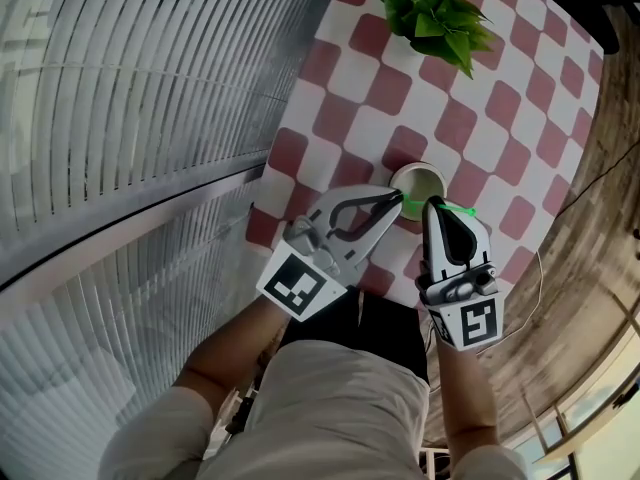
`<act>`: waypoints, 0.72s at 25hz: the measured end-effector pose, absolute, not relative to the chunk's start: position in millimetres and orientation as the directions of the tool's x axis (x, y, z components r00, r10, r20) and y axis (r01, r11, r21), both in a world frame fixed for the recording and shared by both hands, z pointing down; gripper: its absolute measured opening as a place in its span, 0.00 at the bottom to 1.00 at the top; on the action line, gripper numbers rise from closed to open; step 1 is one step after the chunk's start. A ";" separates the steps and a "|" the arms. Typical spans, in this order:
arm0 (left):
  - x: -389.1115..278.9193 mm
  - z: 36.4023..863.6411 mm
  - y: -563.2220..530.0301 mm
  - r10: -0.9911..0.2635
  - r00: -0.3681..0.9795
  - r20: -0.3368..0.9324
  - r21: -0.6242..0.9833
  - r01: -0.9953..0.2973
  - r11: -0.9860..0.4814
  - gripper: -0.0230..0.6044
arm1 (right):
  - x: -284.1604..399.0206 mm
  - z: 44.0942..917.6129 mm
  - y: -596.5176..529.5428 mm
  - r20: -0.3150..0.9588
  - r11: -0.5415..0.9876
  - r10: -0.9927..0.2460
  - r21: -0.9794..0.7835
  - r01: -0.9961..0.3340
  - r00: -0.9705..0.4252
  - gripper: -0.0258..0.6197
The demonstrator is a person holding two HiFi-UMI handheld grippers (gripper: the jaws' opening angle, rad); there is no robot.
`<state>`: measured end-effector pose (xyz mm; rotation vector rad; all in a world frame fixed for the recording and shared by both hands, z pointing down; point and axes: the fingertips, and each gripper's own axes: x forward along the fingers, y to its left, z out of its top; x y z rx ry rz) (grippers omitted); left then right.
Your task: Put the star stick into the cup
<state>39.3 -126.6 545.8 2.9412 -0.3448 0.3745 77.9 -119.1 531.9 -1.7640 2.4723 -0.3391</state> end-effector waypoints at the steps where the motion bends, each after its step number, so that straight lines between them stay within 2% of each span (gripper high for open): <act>1: 39.5 547.7 -127.7 -0.207 0.942 0.263 0.127 -0.247 -0.961 0.10 | 78.1 533.1 -120.1 0.056 0.309 -0.942 -0.231 -0.922 -0.330 0.09; 18: 41.1 551.3 -125.4 -0.196 0.941 0.276 0.130 -0.239 -0.962 0.10 | 81.7 549.1 -118.2 0.078 0.282 -0.946 -0.273 -0.920 -0.313 0.09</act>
